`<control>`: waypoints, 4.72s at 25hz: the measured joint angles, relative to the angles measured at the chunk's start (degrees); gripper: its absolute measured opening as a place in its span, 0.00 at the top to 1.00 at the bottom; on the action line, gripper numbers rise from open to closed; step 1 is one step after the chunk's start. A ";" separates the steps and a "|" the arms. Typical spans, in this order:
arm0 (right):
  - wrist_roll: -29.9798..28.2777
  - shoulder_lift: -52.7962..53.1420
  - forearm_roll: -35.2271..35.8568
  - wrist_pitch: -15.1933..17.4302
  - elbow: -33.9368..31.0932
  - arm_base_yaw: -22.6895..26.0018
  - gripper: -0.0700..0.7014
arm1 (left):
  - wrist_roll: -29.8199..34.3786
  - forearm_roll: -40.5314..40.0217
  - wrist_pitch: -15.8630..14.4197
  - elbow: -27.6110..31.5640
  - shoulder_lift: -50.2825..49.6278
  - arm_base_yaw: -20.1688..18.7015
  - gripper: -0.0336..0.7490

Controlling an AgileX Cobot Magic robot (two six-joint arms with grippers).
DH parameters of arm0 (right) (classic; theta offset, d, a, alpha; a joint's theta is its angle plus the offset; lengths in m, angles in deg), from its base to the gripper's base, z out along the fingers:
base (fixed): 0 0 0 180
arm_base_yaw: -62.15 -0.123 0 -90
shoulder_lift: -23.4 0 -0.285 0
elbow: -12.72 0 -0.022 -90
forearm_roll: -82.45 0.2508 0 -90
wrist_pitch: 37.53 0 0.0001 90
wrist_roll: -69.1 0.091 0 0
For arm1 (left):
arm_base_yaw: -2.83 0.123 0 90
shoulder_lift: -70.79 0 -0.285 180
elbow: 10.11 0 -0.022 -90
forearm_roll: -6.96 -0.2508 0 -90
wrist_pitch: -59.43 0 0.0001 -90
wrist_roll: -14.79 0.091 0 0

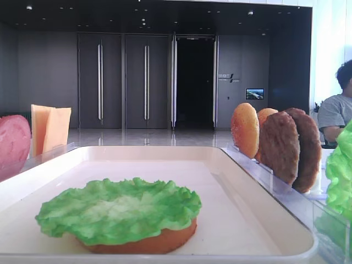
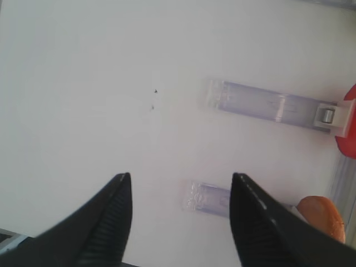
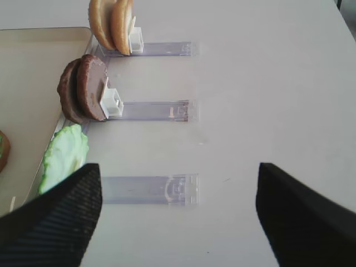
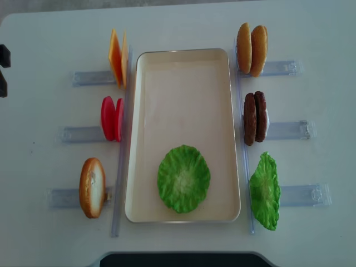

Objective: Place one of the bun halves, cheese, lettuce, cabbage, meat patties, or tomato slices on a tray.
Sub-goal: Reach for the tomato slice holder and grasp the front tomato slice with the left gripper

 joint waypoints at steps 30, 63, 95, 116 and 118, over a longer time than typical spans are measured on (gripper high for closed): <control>0.06 0.00 0.00 0.00 0.00 0.00 0.21 | 1.09 6.01 0.00 0.00 1.31 -2.63 0.41; 0.06 0.00 0.00 0.00 0.00 0.00 0.21 | -28.48 -4.43 0.26 0.00 -10.96 -30.44 0.41; 0.06 0.00 0.00 0.00 0.00 0.00 0.21 | -31.47 -2.87 13.18 0.00 -25.01 -34.15 0.41; 0.06 0.00 0.00 0.00 0.00 0.00 0.21 | -31.89 -4.84 17.20 0.00 -25.01 -34.15 0.41; 0.06 0.00 0.00 0.00 0.00 0.00 0.21 | -31.89 -4.84 17.42 0.00 -25.06 -34.15 0.41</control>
